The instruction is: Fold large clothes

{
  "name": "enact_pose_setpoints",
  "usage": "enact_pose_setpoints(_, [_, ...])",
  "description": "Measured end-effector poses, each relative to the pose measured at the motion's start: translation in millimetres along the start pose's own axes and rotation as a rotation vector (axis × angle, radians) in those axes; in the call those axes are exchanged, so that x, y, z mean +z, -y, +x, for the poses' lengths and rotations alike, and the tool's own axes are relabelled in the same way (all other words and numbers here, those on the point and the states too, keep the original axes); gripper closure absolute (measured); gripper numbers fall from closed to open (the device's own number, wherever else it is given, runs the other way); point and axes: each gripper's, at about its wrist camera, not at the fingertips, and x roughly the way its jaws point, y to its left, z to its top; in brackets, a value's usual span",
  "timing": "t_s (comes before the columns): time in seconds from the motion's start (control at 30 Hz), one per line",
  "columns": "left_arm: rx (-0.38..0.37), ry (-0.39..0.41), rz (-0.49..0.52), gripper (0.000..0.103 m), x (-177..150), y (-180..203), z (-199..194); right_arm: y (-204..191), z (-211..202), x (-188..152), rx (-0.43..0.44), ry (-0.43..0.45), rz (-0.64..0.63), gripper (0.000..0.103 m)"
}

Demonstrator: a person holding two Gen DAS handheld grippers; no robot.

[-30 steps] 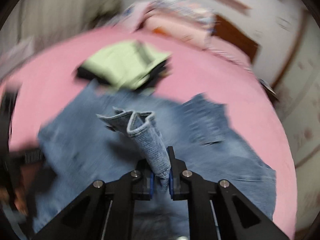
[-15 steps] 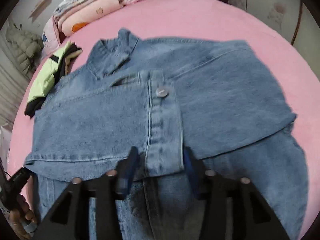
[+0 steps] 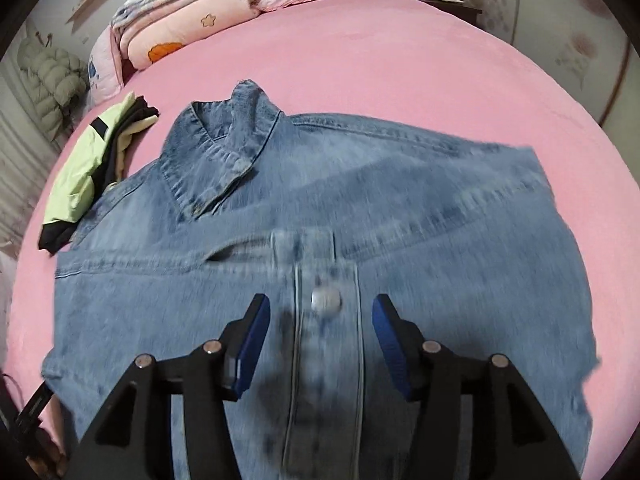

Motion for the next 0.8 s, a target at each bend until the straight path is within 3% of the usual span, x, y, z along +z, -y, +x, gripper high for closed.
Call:
enact_pose_setpoints(0.27, [-0.062,-0.016,0.080,0.074,-4,-1,-38,7,30,20,0.066,-0.047,-0.016,0.045])
enact_pose_setpoints(0.4, [-0.150,0.020,0.062,0.063,6,-1,-59,-7,33,13,0.059,-0.025,-0.107,0.043])
enact_pose_setpoints(0.47, [-0.147,0.053,0.059,0.061,16,2,-60,-16,33,10,0.050,-0.009,-0.153,0.058])
enact_pose_setpoints(0.57, [-0.129,0.080,0.079,0.061,35,16,-46,-26,27,6,-0.004,0.032,-0.203,0.065])
enact_pose_setpoints(0.7, [-0.109,0.065,0.129,0.061,51,43,-17,-26,6,7,-0.037,0.128,-0.205,0.066])
enact_pose_setpoints(0.8, [-0.050,0.034,0.173,0.064,51,60,10,-26,7,8,-0.109,0.160,-0.221,0.066])
